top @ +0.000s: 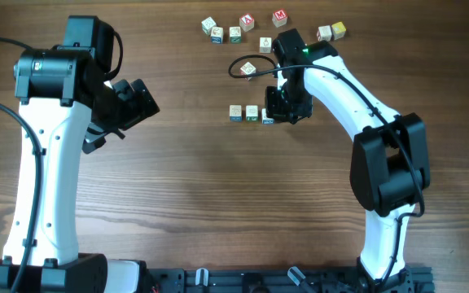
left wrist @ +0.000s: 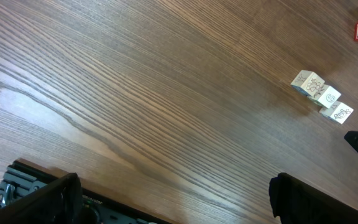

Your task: Form a circle

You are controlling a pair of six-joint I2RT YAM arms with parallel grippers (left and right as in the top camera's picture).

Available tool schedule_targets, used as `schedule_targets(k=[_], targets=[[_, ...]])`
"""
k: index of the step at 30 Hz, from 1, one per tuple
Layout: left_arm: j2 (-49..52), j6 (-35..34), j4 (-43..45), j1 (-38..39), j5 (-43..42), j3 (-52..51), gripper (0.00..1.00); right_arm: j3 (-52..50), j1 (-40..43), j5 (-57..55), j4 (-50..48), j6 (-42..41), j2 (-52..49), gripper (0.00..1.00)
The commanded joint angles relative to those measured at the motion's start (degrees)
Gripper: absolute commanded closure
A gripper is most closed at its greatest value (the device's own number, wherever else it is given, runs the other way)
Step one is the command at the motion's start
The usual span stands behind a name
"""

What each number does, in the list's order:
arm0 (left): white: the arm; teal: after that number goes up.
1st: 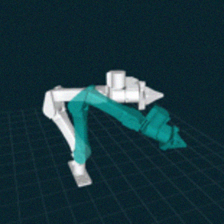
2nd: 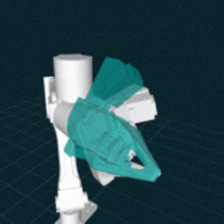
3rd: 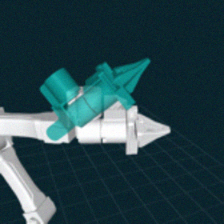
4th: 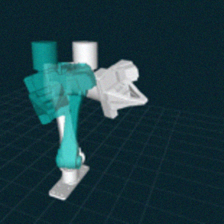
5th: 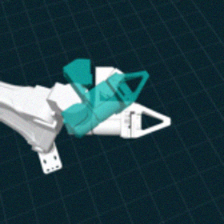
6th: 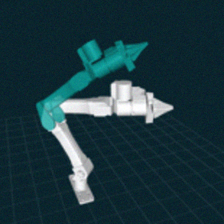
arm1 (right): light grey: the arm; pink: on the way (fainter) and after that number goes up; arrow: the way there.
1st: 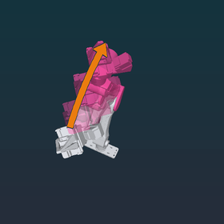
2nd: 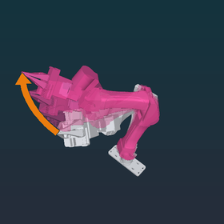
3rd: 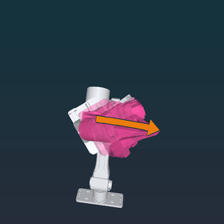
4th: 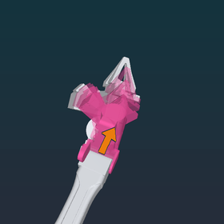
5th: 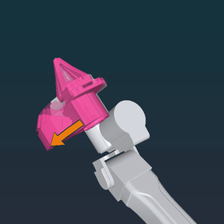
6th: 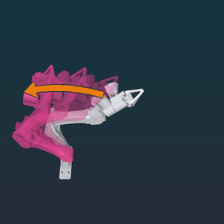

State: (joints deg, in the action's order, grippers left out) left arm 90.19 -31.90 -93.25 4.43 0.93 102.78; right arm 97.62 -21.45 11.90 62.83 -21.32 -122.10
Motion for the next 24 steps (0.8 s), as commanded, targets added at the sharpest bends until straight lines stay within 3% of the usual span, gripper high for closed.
schedule_targets(k=[1, 10, 16, 20, 24], targets=[[-0.4, -0.5, 0.0, 0.0, -0.3, -0.2, 0.00, -1.6, 0.2, -1.9, -0.5, -0.9, 1.9, 0.96], [-0.4, -0.5, 0.0, 0.0, -0.3, -0.2, 0.00, -9.7, 0.1, -8.2, -4.2, -13.6, 1.9, 0.95], [-0.4, -0.5, 0.0, 0.0, -0.3, -0.2, 0.00, -10.3, 0.3, -12.2, -11.5, -7.3, 1.7, 0.95], [-0.4, -0.5, 0.0, 0.0, -0.3, -0.2, 0.00, -10.3, 0.3, -11.9, -16.6, -7.9, 1.7, 0.95], [-0.4, -0.5, 0.0, 0.0, -0.3, -0.2, 0.00, -10.3, 0.3, -9.4, -13.4, -8.9, 1.7, 0.96]])
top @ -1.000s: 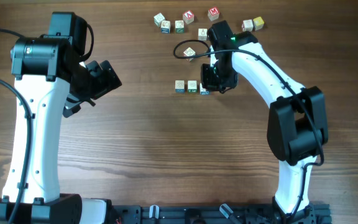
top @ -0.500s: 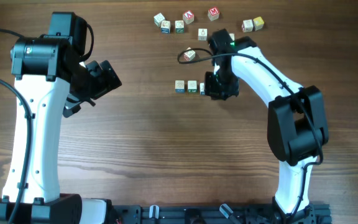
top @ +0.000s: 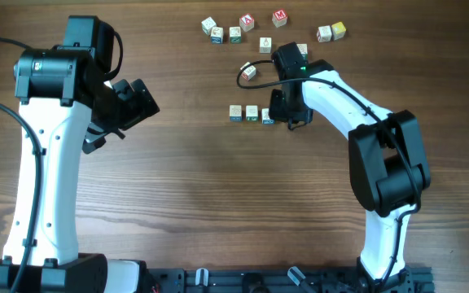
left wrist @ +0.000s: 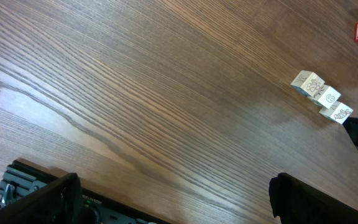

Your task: Form a circle

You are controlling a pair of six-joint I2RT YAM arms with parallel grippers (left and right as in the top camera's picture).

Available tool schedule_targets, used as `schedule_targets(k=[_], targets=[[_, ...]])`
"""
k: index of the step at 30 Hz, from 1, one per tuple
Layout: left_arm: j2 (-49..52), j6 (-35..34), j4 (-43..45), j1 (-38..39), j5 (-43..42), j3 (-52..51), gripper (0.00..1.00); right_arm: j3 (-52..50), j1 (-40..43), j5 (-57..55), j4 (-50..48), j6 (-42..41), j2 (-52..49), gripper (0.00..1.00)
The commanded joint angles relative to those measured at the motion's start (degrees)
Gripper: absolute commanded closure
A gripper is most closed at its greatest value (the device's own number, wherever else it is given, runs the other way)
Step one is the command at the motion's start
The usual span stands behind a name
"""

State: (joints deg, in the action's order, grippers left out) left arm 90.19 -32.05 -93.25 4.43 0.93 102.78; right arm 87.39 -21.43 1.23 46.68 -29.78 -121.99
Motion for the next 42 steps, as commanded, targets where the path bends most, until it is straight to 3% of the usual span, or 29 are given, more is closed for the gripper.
schedule_targets(k=[1, 8, 16, 42], targets=[[-0.4, -0.4, 0.0, 0.0, -0.3, -0.2, 0.00, 0.0, 0.3, 2.1, 4.3, -0.4, 1.6, 0.95], [-0.4, -0.4, 0.0, 0.0, -0.3, -0.2, 0.00, -0.1, -0.9, 7.8, 6.8, 7.4, 1.6, 0.95], [-0.4, -0.4, 0.0, 0.0, -0.3, -0.2, 0.00, -0.1, -1.2, 12.5, 5.0, 10.4, 1.5, 0.95], [-0.4, -0.4, 0.0, 0.0, -0.3, -0.2, 0.00, -0.1, -1.2, 14.5, 0.7, 10.1, 1.5, 0.95]])
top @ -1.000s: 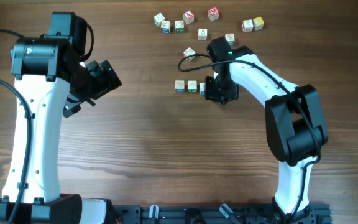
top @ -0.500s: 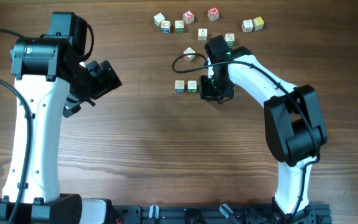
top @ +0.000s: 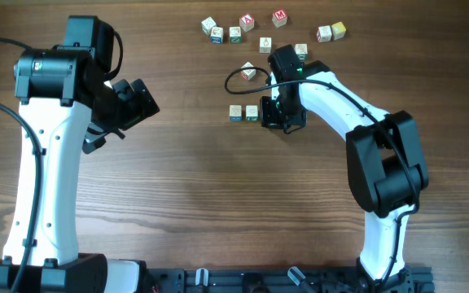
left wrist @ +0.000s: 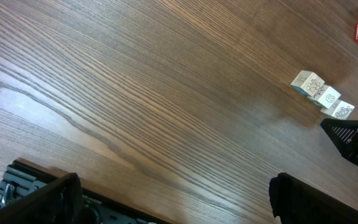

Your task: Form a circle

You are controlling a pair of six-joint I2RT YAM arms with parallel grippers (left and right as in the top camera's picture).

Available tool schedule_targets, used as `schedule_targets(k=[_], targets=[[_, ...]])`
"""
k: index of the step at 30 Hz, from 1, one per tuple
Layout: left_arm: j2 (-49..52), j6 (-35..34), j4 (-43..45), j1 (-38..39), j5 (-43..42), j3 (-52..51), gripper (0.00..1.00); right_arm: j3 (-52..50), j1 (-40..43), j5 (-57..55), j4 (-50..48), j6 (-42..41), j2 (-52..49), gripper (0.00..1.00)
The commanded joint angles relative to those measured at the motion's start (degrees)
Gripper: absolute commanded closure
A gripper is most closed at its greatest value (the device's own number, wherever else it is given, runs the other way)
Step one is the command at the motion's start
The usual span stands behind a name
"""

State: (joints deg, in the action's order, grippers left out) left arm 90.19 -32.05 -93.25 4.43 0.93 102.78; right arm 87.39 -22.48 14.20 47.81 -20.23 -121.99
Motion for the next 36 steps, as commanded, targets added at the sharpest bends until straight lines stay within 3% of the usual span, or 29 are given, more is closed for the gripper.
schedule_targets(k=[1, 21, 26, 31, 36], targets=[[-0.4, -0.4, 0.0, 0.0, -0.3, -0.2, 0.00, -0.1, -0.2, 2.1, -0.6, 0.6, 1.5, 0.95], [-0.4, -0.4, 0.0, 0.0, -0.3, -0.2, 0.00, -0.1, -0.2, 3.9, -3.0, 0.5, 1.5, 0.95], [-0.4, -0.4, 0.0, 0.0, -0.3, -0.2, 0.00, 0.0, -0.2, 3.8, 0.8, 0.6, 1.5, 0.95], [-0.4, -0.4, 0.0, 0.0, -0.3, -0.2, 0.00, 0.0, -0.2, -11.1, 5.5, -4.9, 1.5, 0.95], [-0.4, -0.4, 0.0, 0.0, -0.3, -0.2, 0.00, 0.0, -0.2, -13.0, -0.2, -5.9, 1.5, 0.95]])
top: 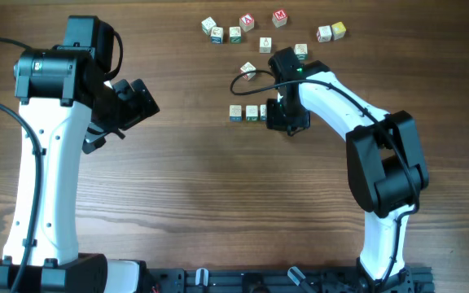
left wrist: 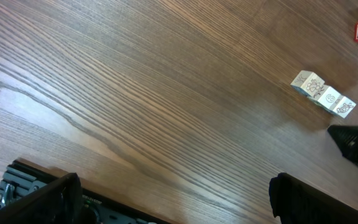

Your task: Form a circle

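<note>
Three pale picture blocks lie in a short row (top: 249,112); in the left wrist view the same row (left wrist: 325,94) runs diagonally. My right gripper (top: 278,120) stands right against the row's right-hand end block (left wrist: 344,107), and its black tip (left wrist: 357,144) shows just below that block. Its jaws are hidden from above by the wrist. One loose block (top: 248,70) lies just behind the row. My left gripper (left wrist: 174,202) hovers high over bare wood at the left, open and holding nothing.
Several more loose blocks are scattered at the back: a cluster (top: 222,31), a red M block (top: 279,16), a pair (top: 330,32) and singles (top: 265,45). A black cable (top: 255,75) loops from the right arm over the loose block.
My right gripper has shifted slightly right and toward the front, uncovering the row's right-hand block. That block now sits tighter and straighter against its neighbour. The left arm has not moved.
At first the third block lay a little skewed off the row's end with my right gripper just to its right. The gripper then stood closer to it, then over it. Now the block lines up with the other two. The left arm has stayed still.
</note>
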You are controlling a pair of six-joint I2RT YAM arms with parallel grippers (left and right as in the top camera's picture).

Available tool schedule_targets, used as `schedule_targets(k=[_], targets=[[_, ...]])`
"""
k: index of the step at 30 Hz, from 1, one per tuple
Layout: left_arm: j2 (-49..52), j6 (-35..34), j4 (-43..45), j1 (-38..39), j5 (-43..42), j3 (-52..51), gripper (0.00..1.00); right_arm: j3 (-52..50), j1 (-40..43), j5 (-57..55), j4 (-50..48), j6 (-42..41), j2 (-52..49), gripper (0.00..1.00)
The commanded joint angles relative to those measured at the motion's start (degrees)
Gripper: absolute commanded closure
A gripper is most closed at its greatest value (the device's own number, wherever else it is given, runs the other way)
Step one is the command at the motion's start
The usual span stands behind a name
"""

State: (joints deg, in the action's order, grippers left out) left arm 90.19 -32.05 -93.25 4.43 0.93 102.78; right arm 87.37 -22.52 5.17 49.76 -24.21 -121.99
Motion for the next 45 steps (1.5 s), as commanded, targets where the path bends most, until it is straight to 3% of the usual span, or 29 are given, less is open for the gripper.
schedule_targets(k=[1, 12, 22, 45], targets=[[-0.4, -0.4, 0.0, 0.0, -0.3, -0.2, 0.00, 0.0, -0.1, -4.4, -3.4, -2.8, 1.5, 0.95], [-0.4, -0.4, 0.0, 0.0, -0.3, -0.2, 0.00, 0.0, -0.1, -8.4, -11.1, -5.7, 1.5, 0.95], [-0.4, -0.4, 0.0, 0.0, -0.3, -0.2, 0.00, 0.0, -0.1, -4.0, -12.0, -0.8, 1.5, 0.95], [-0.4, -0.4, 0.0, 0.0, -0.3, -0.2, 0.00, -0.1, -0.1, -1.0, -10.3, -1.3, 1.5, 0.95]])
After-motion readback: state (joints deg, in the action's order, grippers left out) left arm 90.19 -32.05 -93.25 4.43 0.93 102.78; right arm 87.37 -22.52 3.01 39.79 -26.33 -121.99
